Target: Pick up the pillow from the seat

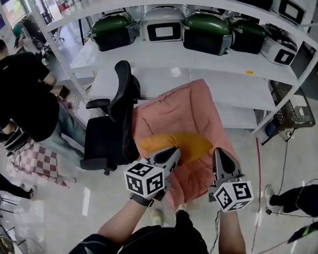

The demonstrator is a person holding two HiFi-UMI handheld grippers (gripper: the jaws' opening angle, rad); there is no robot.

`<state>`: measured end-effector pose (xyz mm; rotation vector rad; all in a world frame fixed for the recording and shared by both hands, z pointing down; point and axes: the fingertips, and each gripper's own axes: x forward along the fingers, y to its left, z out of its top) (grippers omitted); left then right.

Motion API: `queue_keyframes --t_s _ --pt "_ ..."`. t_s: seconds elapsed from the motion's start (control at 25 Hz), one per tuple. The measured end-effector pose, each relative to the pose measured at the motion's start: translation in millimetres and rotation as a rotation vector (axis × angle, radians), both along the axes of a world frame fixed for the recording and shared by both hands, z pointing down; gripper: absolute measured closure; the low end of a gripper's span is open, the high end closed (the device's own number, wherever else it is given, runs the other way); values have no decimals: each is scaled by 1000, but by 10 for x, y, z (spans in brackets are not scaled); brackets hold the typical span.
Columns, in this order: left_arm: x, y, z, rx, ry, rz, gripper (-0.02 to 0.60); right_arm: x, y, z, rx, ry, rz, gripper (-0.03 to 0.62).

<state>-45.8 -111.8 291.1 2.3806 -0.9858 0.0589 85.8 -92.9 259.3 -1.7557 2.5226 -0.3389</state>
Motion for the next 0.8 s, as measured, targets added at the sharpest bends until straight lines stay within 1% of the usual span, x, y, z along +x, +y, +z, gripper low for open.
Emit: queue_keyframes --t_s 0.28,0.48,0.6,0.8 --pt "-216 -23 -553 102 1 -53 560 157 133 -403 55 34 56 591" --pt "-328 -4 -817 173 -22 -88 560 234 228 -648 82 77 83 591" --pt "-378 7 -975 204 -26 -104 560 260 275 -805 101 91 93 591" --pt "-501 15 -1193 242 -13 -124 560 232 312 -990 139 103 105 591"
